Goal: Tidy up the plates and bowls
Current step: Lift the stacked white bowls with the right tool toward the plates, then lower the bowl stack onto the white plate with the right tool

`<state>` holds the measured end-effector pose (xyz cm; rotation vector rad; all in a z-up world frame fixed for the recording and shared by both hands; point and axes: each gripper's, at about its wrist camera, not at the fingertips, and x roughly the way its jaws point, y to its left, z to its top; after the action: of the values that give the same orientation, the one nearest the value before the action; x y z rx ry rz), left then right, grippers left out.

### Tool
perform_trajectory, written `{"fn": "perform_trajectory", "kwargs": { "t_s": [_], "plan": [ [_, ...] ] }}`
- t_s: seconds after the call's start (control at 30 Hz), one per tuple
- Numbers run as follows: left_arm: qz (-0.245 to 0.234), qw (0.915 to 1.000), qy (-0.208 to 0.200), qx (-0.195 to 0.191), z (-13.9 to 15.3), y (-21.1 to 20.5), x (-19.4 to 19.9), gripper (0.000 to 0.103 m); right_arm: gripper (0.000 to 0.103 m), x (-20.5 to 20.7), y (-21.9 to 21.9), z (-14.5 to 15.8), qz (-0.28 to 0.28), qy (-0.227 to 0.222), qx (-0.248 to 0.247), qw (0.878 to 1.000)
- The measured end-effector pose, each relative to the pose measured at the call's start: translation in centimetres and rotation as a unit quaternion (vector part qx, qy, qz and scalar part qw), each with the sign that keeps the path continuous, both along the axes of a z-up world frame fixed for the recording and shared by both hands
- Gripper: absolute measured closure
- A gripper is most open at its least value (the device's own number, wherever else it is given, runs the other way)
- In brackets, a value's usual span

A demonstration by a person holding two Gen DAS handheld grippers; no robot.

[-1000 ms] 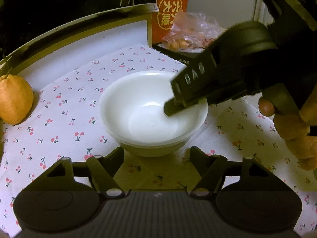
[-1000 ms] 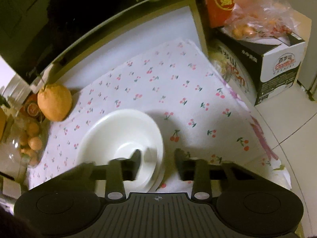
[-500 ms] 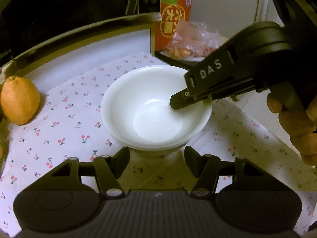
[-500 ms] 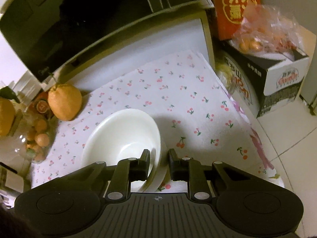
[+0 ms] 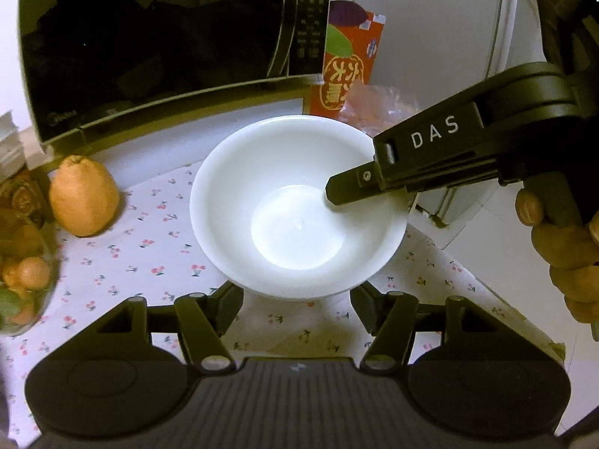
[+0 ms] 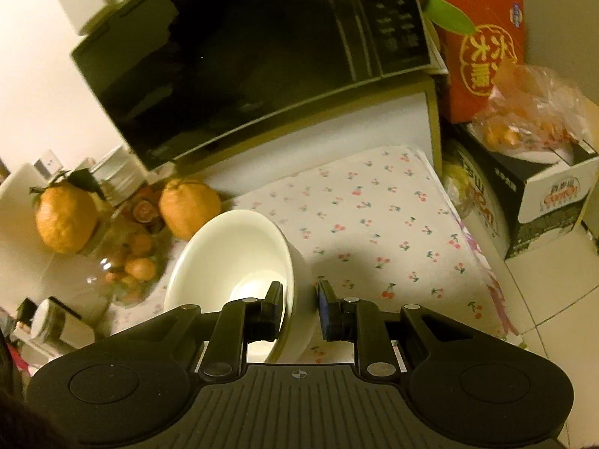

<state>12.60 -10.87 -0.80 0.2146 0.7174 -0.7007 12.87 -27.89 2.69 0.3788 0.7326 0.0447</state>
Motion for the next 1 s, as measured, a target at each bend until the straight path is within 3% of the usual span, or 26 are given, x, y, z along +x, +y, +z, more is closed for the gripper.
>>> {"fn": "perform_trajectory", "kwargs": {
  "t_s": [0.47,1.0],
  "plan": [
    [0.025,0.9996,-0.009,-0.003,2.5,4.7,-3.7,0.044,0.083,-3.4,4.9,2.5,0.051,-0.017,0.004,0.999],
    [0.028,0.9996,0.002,0.003,0.9,8.6,-7.3,0.044,0.083,-6.4,9.4,0.3,0.093,0.009,0.004,0.996]
  ]
}}
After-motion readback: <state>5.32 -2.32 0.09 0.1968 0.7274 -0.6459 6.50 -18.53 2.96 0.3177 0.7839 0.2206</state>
